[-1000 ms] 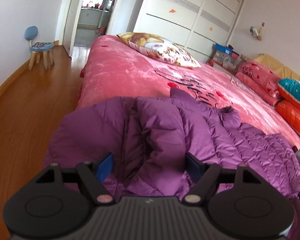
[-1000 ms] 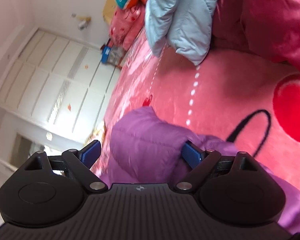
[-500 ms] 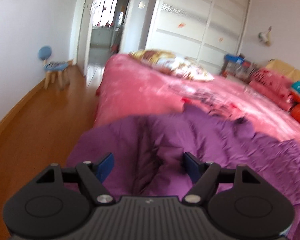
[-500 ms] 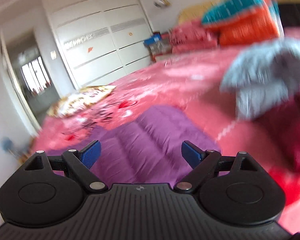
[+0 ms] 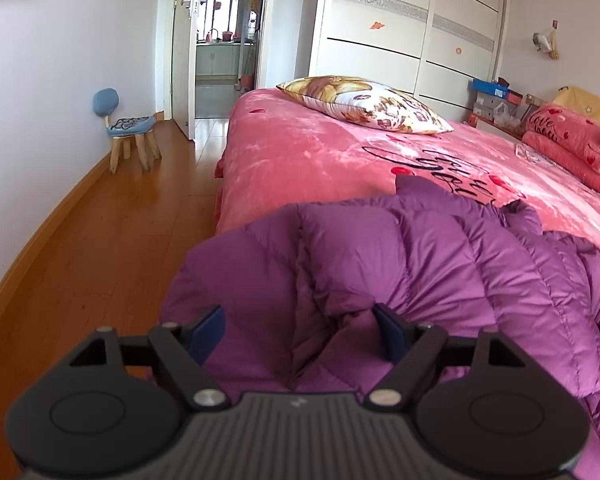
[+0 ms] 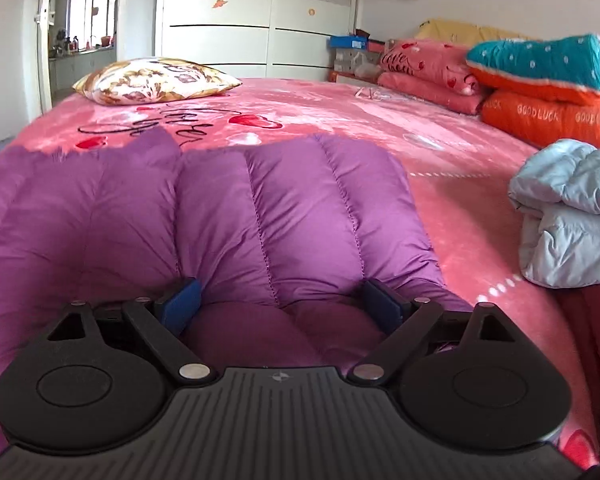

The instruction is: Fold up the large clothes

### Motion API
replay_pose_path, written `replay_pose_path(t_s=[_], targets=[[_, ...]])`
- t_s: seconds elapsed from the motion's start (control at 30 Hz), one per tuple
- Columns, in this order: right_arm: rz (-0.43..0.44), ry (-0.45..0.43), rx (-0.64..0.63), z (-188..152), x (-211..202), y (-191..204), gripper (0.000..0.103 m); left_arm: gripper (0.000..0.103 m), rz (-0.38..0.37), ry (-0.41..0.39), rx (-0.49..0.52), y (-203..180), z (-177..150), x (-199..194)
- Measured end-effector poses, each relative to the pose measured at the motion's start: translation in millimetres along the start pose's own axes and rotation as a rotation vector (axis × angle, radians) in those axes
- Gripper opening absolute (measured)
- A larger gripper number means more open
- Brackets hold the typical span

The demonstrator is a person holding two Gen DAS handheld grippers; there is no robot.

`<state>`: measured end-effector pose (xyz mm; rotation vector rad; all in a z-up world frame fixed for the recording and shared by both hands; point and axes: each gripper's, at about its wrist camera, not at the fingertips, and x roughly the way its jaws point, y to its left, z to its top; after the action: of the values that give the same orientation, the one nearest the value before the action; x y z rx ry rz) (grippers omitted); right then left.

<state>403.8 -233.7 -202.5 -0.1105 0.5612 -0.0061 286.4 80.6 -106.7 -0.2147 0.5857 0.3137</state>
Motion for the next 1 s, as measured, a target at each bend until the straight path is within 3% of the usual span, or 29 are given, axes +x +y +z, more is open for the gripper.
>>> replay_pose_path(t_s=[0.23,0.4,0.53,0.73,0.87,1.0], targets=[[0.011,0.001,0.030,-1,-11,-8,0.103,0.079,-0.014,-0.001,-0.039,3,1,-3],[0.000,0.028,0.055,7,-39,-12,0.103,0.076,-0.015,-0.144,0.068,-14,0,-34],[-0.012,-0.004,0.058,1,-99,-18,0.103,0.077,-0.108,-0.211,0.166,-32,-9,-67],[-0.052,0.050,0.061,-39,-178,-33,0.103,0.077,-0.249,-0.192,0.343,-61,-43,-113],[-0.091,0.095,0.020,-67,-207,-46,0.103,0.077,-0.340,-0.129,0.414,-73,-74,-136],[-0.118,0.092,-0.017,-87,-230,-55,0.103,0.077,-0.366,-0.104,0.524,-85,-113,-158]])
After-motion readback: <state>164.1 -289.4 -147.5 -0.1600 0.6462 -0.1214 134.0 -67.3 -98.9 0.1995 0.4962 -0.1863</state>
